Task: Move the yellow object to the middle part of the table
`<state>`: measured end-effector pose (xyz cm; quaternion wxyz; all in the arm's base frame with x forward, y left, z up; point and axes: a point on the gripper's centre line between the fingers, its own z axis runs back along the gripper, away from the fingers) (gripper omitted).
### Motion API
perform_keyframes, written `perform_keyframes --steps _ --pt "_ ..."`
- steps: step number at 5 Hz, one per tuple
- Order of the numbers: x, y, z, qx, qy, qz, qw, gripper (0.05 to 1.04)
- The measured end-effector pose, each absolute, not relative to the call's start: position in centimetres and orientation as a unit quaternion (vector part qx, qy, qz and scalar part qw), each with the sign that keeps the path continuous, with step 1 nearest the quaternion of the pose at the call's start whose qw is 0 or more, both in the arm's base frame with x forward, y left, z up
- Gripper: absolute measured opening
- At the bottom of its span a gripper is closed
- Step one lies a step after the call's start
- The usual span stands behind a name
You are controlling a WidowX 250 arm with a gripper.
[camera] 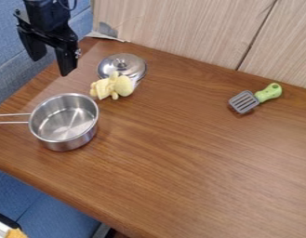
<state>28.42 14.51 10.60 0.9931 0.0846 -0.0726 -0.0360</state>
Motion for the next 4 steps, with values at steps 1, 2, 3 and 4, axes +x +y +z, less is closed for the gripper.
perform_keyframes --steps 1,2,3,4 --pt "28.4 14.4 9.7 0.075 -0.060 -0.037 0.995 1.001" --pt "29.6 12.9 9.6 0.066 -0.061 -0.074 0.993 1.001" --pt "31.4 11.2 9.8 0.064 -0.069 -0.119 0.988 1.001" --pt "32.8 9.9 9.5 0.044 -0.083 -0.161 0.982 1.001"
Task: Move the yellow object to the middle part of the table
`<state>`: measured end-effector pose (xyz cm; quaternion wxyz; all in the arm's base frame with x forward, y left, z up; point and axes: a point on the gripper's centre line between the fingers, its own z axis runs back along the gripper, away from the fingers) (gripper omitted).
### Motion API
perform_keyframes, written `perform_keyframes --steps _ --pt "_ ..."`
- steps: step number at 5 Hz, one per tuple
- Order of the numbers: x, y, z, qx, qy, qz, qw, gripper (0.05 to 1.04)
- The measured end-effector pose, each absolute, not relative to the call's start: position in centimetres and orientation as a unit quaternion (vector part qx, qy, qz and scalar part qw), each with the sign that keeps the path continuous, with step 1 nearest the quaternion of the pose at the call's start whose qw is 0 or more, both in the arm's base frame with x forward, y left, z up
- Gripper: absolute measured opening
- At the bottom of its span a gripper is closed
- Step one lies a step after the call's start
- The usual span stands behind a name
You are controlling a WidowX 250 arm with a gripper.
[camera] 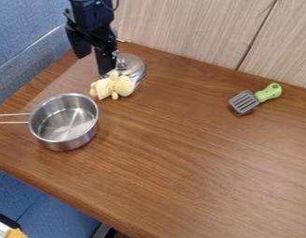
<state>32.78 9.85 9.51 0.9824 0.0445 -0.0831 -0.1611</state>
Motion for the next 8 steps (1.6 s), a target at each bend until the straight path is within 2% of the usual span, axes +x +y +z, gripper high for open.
perform_keyframes --steps 1,3,5,6,8 --pt "34.3 8.8 8.1 0.029 -0.082 -0.205 0.975 1.001" --pt "34.8 8.2 4.9 0.019 -0.056 -0.236 0.970 0.963" --pt "35.0 8.0 4.1 0.017 -0.056 -0.237 0.970 0.388" --pt "35.0 8.1 4.1 0.018 -0.056 -0.235 0.970 0.223" --pt "34.9 7.9 4.3 0.010 -0.054 -0.236 0.970 0.118"
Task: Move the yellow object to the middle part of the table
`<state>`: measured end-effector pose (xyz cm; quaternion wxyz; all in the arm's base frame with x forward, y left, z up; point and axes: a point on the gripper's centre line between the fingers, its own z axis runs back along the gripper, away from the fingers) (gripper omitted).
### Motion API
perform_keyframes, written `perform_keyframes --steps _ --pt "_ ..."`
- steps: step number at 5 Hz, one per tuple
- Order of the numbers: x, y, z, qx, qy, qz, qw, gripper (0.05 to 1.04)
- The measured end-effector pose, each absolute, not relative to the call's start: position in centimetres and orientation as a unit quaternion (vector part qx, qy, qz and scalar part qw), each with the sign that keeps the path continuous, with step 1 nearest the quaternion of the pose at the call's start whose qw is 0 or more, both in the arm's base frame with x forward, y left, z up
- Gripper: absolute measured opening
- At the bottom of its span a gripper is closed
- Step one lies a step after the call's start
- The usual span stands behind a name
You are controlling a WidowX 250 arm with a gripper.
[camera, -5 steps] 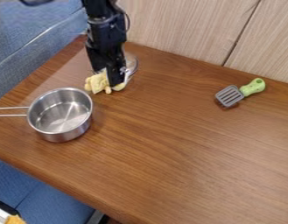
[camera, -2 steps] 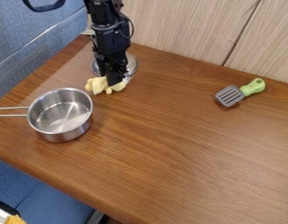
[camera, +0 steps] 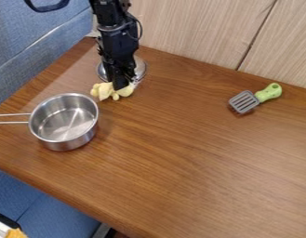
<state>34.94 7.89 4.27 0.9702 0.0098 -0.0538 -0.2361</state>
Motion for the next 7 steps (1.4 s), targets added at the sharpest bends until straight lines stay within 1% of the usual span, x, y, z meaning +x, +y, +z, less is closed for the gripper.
perform_keyframes --steps 1,2,3,4,5,6,7 --pt "34.8 7.9 6.2 0.011 -0.057 -0.236 0.970 0.113" --pt "35.0 7.3 9.0 0.027 -0.069 -0.237 0.969 0.112" --pt "35.7 3.8 10.7 0.008 -0.099 -0.254 0.962 0.112" --pt "35.8 -1.0 12.1 -0.003 -0.117 -0.296 0.948 0.112" --pt "35.2 -5.9 12.7 -0.007 -0.122 -0.339 0.933 0.112" --pt "34.0 -9.3 12.0 -0.006 -0.109 -0.379 0.919 0.112" --pt "32.8 -11.8 11.0 0.011 -0.105 -0.427 0.898 0.108"
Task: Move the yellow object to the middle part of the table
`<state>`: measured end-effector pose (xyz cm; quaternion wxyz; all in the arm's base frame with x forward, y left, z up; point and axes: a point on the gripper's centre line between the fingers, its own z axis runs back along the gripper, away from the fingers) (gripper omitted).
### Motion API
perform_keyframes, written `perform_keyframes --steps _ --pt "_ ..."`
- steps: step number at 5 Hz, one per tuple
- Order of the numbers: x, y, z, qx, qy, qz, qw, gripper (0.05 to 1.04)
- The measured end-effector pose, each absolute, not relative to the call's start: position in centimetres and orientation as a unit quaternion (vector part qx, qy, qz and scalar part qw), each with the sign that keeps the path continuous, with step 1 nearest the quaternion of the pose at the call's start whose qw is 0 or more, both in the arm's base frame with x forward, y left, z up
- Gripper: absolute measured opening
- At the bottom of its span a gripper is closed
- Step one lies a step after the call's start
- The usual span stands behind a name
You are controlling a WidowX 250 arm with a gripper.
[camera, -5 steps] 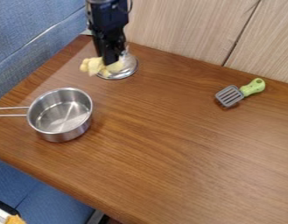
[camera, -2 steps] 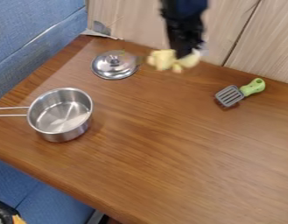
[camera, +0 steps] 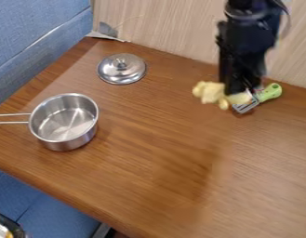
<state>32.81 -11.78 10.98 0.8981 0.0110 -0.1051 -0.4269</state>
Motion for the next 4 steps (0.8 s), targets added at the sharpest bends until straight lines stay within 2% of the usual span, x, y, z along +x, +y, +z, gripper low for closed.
perform_keyframes --steps 1,2,3,4 --pt "32.6 -12.4 9.1 0.014 -0.096 -0.446 0.889 0.108" --pt "32.2 -13.2 6.5 0.000 -0.084 -0.468 0.880 0.108" --pt "32.0 -13.7 5.2 -0.016 -0.074 -0.478 0.875 0.108" --pt "31.9 -13.9 5.1 -0.026 -0.074 -0.484 0.871 0.131"
